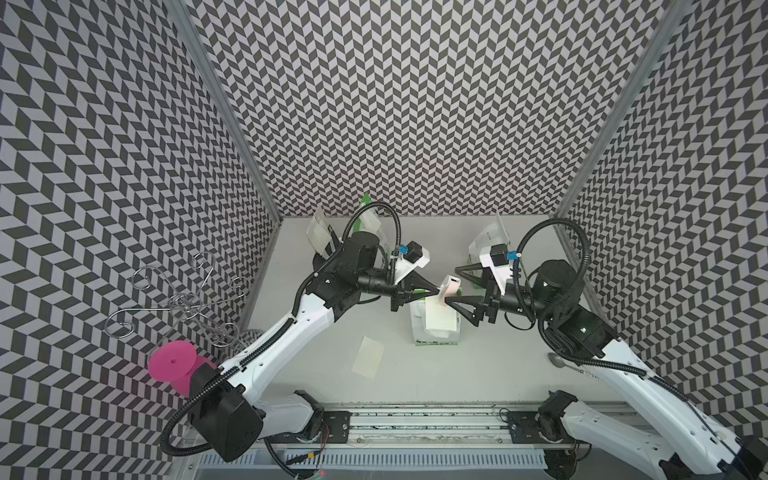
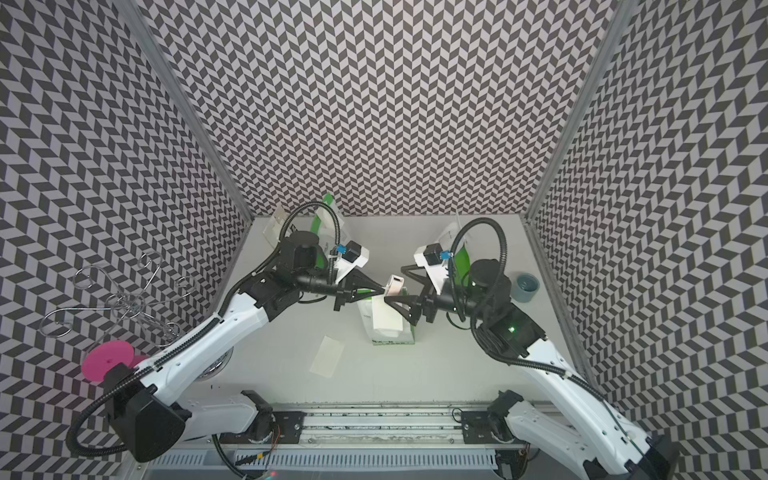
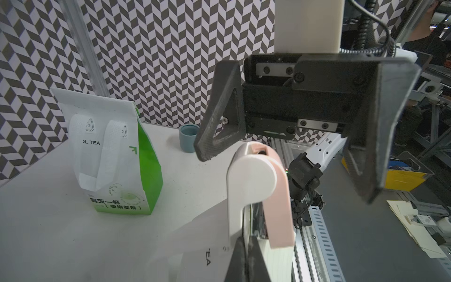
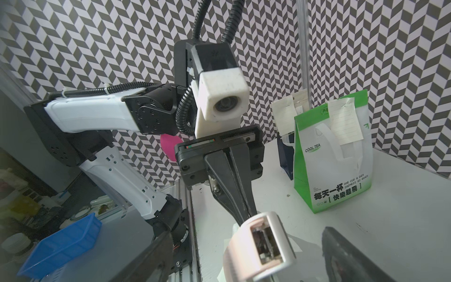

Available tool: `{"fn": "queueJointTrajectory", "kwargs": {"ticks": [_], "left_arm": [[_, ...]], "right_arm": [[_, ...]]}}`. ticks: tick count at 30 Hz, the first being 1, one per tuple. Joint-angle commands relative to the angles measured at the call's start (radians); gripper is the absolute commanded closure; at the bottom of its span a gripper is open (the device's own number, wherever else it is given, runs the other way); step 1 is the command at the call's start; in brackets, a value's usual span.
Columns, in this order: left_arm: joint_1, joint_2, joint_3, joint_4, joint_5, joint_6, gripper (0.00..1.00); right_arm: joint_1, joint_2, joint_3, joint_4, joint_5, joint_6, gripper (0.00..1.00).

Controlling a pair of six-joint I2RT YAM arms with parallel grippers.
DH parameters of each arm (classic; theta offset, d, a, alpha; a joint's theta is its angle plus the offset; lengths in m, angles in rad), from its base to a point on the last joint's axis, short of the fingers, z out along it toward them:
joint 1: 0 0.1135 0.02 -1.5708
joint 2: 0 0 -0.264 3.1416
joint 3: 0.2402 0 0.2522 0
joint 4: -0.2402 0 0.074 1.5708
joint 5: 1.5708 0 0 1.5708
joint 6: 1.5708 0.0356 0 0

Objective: Staple the receipts to the bags
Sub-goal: Staple the receipt to the takeout bag.

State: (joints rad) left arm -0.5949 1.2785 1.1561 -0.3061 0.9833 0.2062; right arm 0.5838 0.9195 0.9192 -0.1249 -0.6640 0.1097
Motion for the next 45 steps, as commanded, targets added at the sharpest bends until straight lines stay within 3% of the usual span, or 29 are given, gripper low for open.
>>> {"fn": "queueJointTrajectory", "kwargs": {"ticks": [1, 12, 16, 28, 29, 33, 34, 35, 36, 37, 40, 45], "left_arm": [[0.002, -0.034, 0.031, -0.007, 0.064, 0.032, 1.0], [0.0, -0.04, 0.043, 0.001, 0.07, 0.019, 1.0], [-0.002, -0.038, 0.051, 0.005, 0.071, 0.01, 1.0], [-0.008, -0.072, 0.027, 0.064, 0.131, -0.036, 1.0], [-0.009, -0.076, 0.023, 0.074, 0.136, -0.042, 1.0], [-0.013, -0.087, 0.006, 0.096, 0.126, -0.062, 1.0], [-0.014, -0.089, 0.001, 0.099, 0.107, -0.069, 1.0], [-0.016, -0.094, -0.007, 0.106, 0.082, -0.078, 1.0], [-0.016, -0.099, -0.019, 0.122, 0.059, -0.096, 1.0], [-0.017, -0.105, -0.031, 0.136, 0.033, -0.114, 1.0], [-0.03, -0.128, -0.061, 0.177, -0.086, -0.172, 1.0], [-0.057, -0.157, -0.1, 0.256, -0.329, -0.313, 1.0]], "right_arm": [[-0.004, 0.014, 0.028, 0.022, -0.085, -0.043, 0.07], [0.037, 0.065, 0.024, 0.014, -0.088, -0.073, 0.12], [0.041, 0.074, 0.014, 0.018, -0.051, -0.069, 0.23], [0.041, 0.084, -0.004, 0.039, 0.003, -0.056, 0.99], [0.041, 0.081, -0.008, 0.044, 0.016, -0.051, 1.0], [0.04, 0.065, -0.027, 0.085, 0.027, -0.019, 1.0], [0.04, 0.067, -0.02, 0.08, 0.033, -0.013, 0.96], [0.04, 0.068, -0.016, 0.083, 0.063, -0.004, 0.61], [0.042, 0.064, -0.018, 0.099, 0.094, 0.012, 0.34], [0.04, 0.056, -0.019, 0.119, 0.106, 0.027, 0.25], [0.041, 0.018, -0.018, 0.195, 0.18, 0.084, 0.13], [0.042, -0.008, 0.033, 0.251, 0.284, 0.145, 0.12]]}}
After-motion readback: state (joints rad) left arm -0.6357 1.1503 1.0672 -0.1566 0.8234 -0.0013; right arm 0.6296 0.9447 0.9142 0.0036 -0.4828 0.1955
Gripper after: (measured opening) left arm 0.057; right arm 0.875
